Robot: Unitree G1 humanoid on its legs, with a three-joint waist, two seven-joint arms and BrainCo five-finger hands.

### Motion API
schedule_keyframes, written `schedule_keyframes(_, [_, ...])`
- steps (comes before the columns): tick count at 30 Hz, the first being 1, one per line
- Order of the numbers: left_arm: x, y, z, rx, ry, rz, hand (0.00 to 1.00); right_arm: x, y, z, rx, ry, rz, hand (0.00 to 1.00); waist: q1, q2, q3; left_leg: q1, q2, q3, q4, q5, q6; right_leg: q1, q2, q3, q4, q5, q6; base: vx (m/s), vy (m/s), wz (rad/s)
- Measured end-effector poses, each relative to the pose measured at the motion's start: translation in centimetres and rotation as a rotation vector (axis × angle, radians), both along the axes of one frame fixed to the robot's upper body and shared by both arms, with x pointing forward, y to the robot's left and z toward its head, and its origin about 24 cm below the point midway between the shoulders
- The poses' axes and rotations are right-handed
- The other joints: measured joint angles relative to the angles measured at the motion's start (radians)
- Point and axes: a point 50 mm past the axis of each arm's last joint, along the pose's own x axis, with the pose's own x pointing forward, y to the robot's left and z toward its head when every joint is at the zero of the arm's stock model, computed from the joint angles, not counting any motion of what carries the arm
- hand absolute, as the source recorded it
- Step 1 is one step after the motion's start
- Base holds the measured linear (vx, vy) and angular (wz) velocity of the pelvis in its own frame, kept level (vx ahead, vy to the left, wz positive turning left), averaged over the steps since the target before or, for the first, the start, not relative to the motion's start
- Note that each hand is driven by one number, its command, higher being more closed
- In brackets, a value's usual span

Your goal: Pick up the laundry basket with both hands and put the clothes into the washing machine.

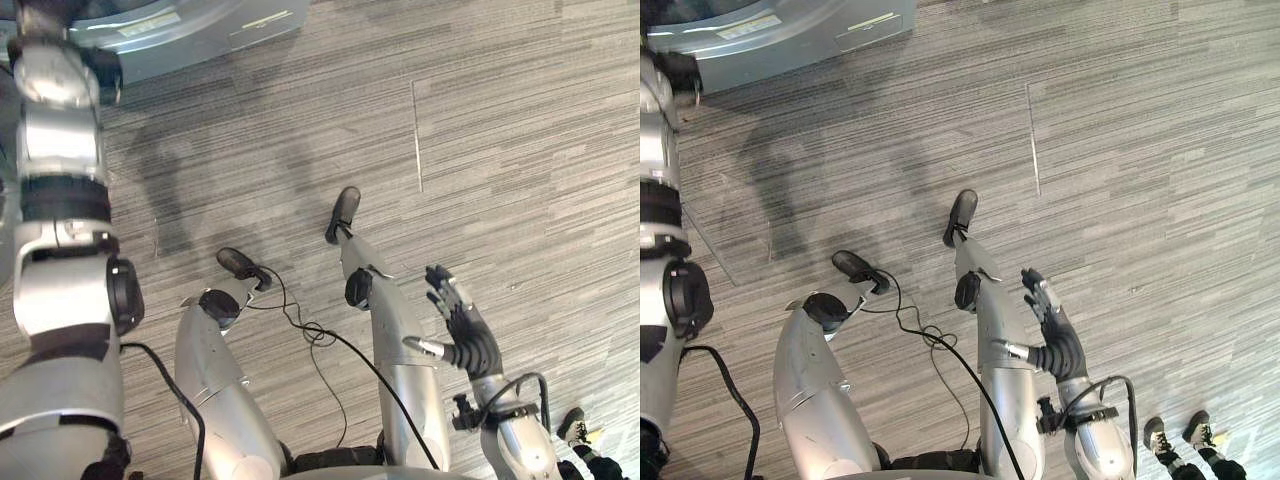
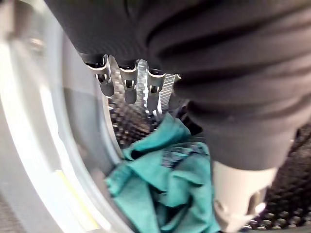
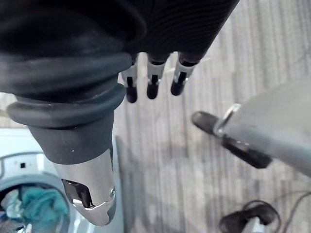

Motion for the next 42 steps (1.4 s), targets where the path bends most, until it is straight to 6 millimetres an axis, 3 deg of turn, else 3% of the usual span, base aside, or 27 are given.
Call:
schedule_keyframes(7, [-0.9,1.5,-0.7,-0.064,-0.024,-0.024,0.00,-0.8,0.6,-1.6,-0.012,0.089,0.076,0.00,-0.007,0.000,0.000,0.001,0.001,-0.008,-0.006,0.005,-0.008,0.011,0.011,0.000,-0.025,0.010,0.004,-0.02,-0.035,-0.02])
schedule_keyframes(9, [-0.9,1.9,-1.9,-0.070,0.009,-0.018,0.00,-0.9,0.9,-1.9,-0.008,0.100,0.091,0.00,-0.011,0.000,0.000,0.002,0.003,-0.012,-0.002,0.007,-0.010,0.011,0.011,0.000,-0.014,0.017,-0.008,0.00,-0.006,-0.02])
schedule_keyframes(12, [-0.5,0.7,-5.8,-0.029,0.080,-0.011,0.00,-1.0,1.4,-1.8,-0.013,0.095,0.114,0.00,-0.005,0.001,0.001,0.016,0.003,-0.013,0.005,0.007,-0.010,0.011,0.000,0.003,0.026,0.003,-0.012,0.01,0.009,0.08])
schedule_keyframes(16, [-1.5,-2.5,-13.5,0.038,0.173,-0.015,0.00,-0.9,2.2,-1.1,0.010,0.055,0.112,0.00,0.003,0.008,0.003,0.057,-0.018,-0.019,-0.007,0.007,-0.011,0.028,-0.029,0.004,0.094,-0.060,0.000,-0.02,-0.006,0.22])
schedule_keyframes(17, [-2.6,-5.2,-17.8,0.012,0.225,-0.081,0.00,-0.6,2.2,-1.1,0.023,0.044,0.059,0.00,0.015,0.027,0.003,0.093,-0.029,-0.024,-0.022,0.010,-0.016,0.059,-0.037,0.004,0.105,-0.081,0.004,-0.02,-0.010,0.25])
schedule_keyframes(18, [-3.2,-6.4,-19.6,-0.014,0.253,-0.112,0.00,-0.4,2.2,-1.2,0.020,0.043,0.035,0.00,0.021,0.031,0.003,0.117,-0.039,-0.023,-0.032,0.011,-0.019,0.075,-0.044,0.005,0.115,-0.091,0.002,-0.01,-0.006,0.36])
schedule_keyframes(20, [-6.9,-10.7,-27.2,-0.189,0.401,-0.199,0.00,1.1,1.5,-2.1,-0.004,0.046,-0.062,0.00,0.033,0.046,0.003,0.255,-0.071,-0.020,-0.073,0.018,-0.030,0.178,-0.077,0.007,0.172,-0.152,0.011,0.02,-0.010,0.43])
schedule_keyframes(21, [-7.9,-11.5,-28.7,-0.226,0.436,-0.210,0.00,1.5,1.2,-2.4,-0.014,0.050,-0.088,0.00,0.038,0.049,0.002,0.295,-0.077,-0.018,-0.085,0.019,-0.034,0.209,-0.081,0.007,0.184,-0.168,0.013,0.04,-0.043,0.44])
schedule_keyframes(23, [-12.0,-14.4,-33.5,-0.375,0.575,-0.253,0.00,2.7,0.1,-4.0,-0.085,0.103,-0.187,0.00,0.062,0.078,-0.014,0.478,-0.104,-0.015,-0.158,0.028,-0.050,0.368,-0.083,0.000,0.193,-0.223,0.029,0.07,-0.074,0.31])
schedule_keyframes(26, [-14.4,-15.4,-35.4,-0.480,0.620,-0.266,0.00,3.2,-0.3,-5.3,-0.124,0.162,-0.219,0.00,0.084,0.103,-0.035,0.637,-0.122,0.000,-0.240,0.047,-0.062,0.501,-0.076,-0.003,0.183,-0.253,0.035,0.10,-0.088,0.13])
schedule_keyframes(27, [-15.4,-15.8,-36.0,-0.534,0.625,-0.273,0.00,2.8,-0.5,-6.2,-0.145,0.201,-0.225,0.00,0.083,0.121,-0.075,0.695,-0.128,-0.003,-0.269,0.060,-0.055,0.544,-0.082,-0.003,0.238,-0.299,0.042,0.16,-0.144,0.42])
schedule_keyframes(28, [-16.0,-15.7,-36.2,-0.564,0.620,-0.278,0.00,2.4,-0.7,-7.0,-0.166,0.241,-0.230,0.00,0.082,0.119,-0.109,0.743,-0.150,-0.025,-0.261,0.069,-0.037,0.593,-0.096,-0.001,0.262,-0.367,0.023,0.18,-0.185,0.49])
schedule_keyframes(30, [-16.5,-16.0,-36.4,-0.611,0.615,-0.301,0.00,2.4,-1.1,-8.1,-0.182,0.285,-0.257,0.00,0.088,0.136,-0.169,0.759,-0.162,-0.095,-0.239,0.116,0.016,0.677,-0.070,-0.020,0.205,-0.388,0.029,0.12,-0.172,0.21])
schedule_keyframes(31, [-16.7,-15.9,-36.6,-0.617,0.620,-0.304,0.00,2.4,-1.2,-8.4,-0.185,0.296,-0.267,0.00,0.088,0.139,-0.188,0.754,-0.183,-0.121,-0.220,0.114,0.005,0.694,-0.061,-0.023,0.176,-0.384,0.036,0.11,-0.147,0.00])
schedule_keyframes(32, [-17.0,-16.5,-37.1,-0.615,0.653,-0.338,0.00,2.2,-1.5,-9.3,-0.186,0.335,-0.285,0.00,0.081,0.137,-0.221,0.754,-0.259,-0.175,-0.235,0.098,-0.030,0.728,-0.048,-0.029,0.116,-0.368,0.059,0.08,-0.071,-0.06])
schedule_keyframes(34, [-17.7,-17.2,-38.4,-0.620,0.726,-0.369,0.00,1.5,-2.0,-11.1,-0.194,0.422,-0.309,0.00,0.081,0.147,-0.280,0.811,-0.367,-0.204,-0.383,0.091,-0.031,0.768,-0.013,-0.024,0.032,-0.332,0.061,0.12,-0.046,-0.22])
schedule_keyframes(36, [-18.3,-17.0,-39.4,-0.618,0.778,-0.361,0.00,1.3,-1.7,-12.5,-0.187,0.492,-0.306,0.00,0.085,0.153,-0.312,0.917,-0.387,-0.209,-0.547,0.063,-0.058,0.792,0.024,-0.002,0.012,-0.316,0.046,0.15,-0.033,-0.41])
schedule_keyframes(37, [-18.7,-16.6,-40.0,-0.607,0.811,-0.348,0.00,1.7,-1.2,-13.1,-0.177,0.522,-0.296,0.00,0.084,0.133,-0.314,0.951,-0.402,-0.201,-0.585,0.066,-0.069,0.792,0.024,0.019,0.029,-0.321,0.041,0.16,-0.046,-0.46])
schedule_keyframes(40, [-19.2,-16.4,-40.8,-0.574,0.868,-0.338,0.00,2.0,-0.5,-13.4,-0.154,0.531,-0.295,0.00,0.051,0.130,-0.318,0.974,-0.398,-0.207,-0.570,0.058,-0.079,0.759,-0.001,0.048,0.172,-0.329,0.041,0.09,-0.034,0.01])
schedule_keyframes(41, [-19.1,-16.2,-40.9,-0.537,0.884,-0.342,0.00,2.0,-0.4,-13.5,-0.146,0.536,-0.296,0.00,0.036,0.135,-0.329,0.976,-0.382,-0.216,-0.565,0.061,-0.079,0.730,-0.004,0.101,0.241,-0.339,0.047,0.10,-0.070,0.47])
schedule_keyframes(42, [-19.1,-16.1,-40.9,-0.525,0.886,-0.341,0.00,1.8,-0.3,-13.6,-0.145,0.546,-0.293,0.00,0.031,0.134,-0.330,0.976,-0.381,-0.226,-0.561,0.062,-0.081,0.718,-0.019,0.123,0.294,-0.370,0.027,0.12,-0.122,0.66])
